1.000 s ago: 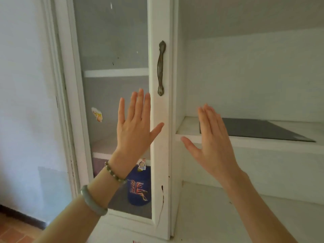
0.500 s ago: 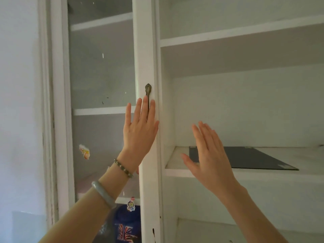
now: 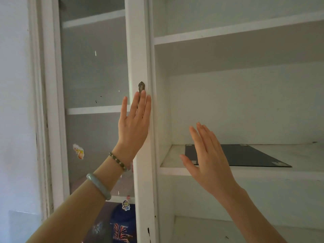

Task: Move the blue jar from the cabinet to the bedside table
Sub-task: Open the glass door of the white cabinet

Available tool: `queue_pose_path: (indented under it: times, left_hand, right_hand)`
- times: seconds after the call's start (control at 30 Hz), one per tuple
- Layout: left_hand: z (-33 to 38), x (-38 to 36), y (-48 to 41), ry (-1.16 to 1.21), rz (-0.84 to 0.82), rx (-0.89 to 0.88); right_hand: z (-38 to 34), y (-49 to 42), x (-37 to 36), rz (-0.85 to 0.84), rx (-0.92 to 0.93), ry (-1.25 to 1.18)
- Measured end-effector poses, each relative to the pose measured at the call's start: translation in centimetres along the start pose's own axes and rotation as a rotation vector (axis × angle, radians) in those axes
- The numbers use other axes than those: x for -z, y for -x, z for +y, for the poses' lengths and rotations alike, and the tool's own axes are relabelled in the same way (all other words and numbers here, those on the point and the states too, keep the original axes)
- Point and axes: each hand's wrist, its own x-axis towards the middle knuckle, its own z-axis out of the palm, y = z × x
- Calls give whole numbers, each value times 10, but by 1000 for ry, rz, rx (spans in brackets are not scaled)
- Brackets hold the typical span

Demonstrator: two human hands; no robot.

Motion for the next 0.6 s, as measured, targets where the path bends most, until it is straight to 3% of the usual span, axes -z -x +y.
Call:
queue_pose_path:
  times: [0.13, 0.3, 0.6]
  left_hand:
    - [-5, 8, -1, 19, 79, -53]
    - [-32, 34, -5, 90, 75, -244]
    - [-58, 91, 4, 188, 37, -186]
  right_hand:
    - [-6, 3, 3, 2, 14, -24]
    - [-20, 3, 4, 1, 25, -54]
    - [-55, 8, 6, 12, 39, -150]
